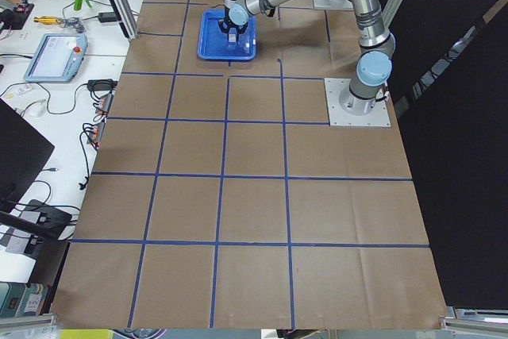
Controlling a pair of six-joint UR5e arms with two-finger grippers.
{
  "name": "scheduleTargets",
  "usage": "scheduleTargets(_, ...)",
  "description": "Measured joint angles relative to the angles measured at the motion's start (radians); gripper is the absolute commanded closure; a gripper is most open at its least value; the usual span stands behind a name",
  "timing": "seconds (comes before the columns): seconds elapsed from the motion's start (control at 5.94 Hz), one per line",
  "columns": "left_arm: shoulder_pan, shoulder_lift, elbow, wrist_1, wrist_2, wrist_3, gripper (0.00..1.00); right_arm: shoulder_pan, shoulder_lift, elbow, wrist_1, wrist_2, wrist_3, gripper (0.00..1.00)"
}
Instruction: Assemble white blocks and place on blue tray
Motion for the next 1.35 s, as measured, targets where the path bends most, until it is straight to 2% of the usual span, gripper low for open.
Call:
scheduleTargets(0.34, 0.001, 0.089, 0.037, -0.136, -0.002, -0.007, 0.01, 0.000, -0.002, -0.002, -0.004, 0.000, 0.001, 0.66)
scheduleTargets(0.84, 0.045, 0.309, 0.131, -0.461, -0.024, -0.041, 0.01, 0.004, -0.058, -0.002, 0.006, 0.004, 0.015, 0.67)
scheduleTargets(1.35, 0.110, 0.461, 0.121, -0.592, 0.026, -0.209, 0.01, 0.087, -0.186, 0.053, 0.079, 0.018, 0.031, 0.67)
